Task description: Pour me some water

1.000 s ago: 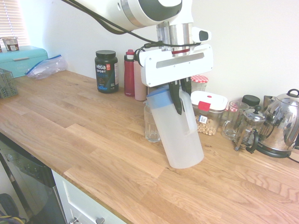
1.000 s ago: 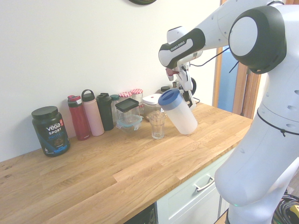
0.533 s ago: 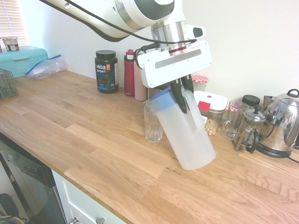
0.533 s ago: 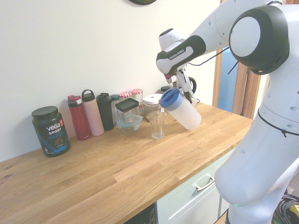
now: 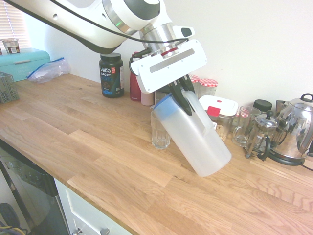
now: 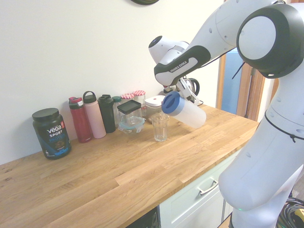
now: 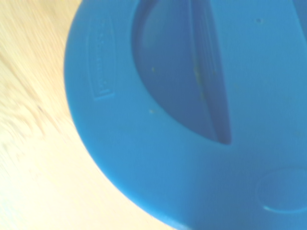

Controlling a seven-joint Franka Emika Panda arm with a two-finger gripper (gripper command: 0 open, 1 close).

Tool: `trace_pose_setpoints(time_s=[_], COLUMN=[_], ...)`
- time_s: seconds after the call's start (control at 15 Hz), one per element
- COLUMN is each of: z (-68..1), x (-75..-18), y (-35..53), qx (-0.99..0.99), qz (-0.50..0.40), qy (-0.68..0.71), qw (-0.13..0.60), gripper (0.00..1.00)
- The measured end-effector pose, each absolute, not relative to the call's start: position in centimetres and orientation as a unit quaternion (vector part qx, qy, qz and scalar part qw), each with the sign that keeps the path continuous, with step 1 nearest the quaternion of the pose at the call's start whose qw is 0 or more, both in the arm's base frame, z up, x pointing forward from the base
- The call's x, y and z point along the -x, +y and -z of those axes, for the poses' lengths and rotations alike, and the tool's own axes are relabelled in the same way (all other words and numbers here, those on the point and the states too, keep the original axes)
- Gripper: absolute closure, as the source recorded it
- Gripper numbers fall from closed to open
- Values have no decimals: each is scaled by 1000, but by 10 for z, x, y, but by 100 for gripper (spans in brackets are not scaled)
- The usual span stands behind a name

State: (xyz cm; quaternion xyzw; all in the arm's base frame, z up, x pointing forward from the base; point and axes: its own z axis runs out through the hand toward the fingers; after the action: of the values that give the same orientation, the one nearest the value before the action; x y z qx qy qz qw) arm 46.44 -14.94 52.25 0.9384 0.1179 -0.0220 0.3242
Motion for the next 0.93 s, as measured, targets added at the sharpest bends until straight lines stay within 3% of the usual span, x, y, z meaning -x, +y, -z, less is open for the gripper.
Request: trace_pose_setpoints(time_s=[0.93], z=[-531], x=[-462], y=[-125], qx=[-904], qz=[36], qy=[135], qw=[404], gripper=[100])
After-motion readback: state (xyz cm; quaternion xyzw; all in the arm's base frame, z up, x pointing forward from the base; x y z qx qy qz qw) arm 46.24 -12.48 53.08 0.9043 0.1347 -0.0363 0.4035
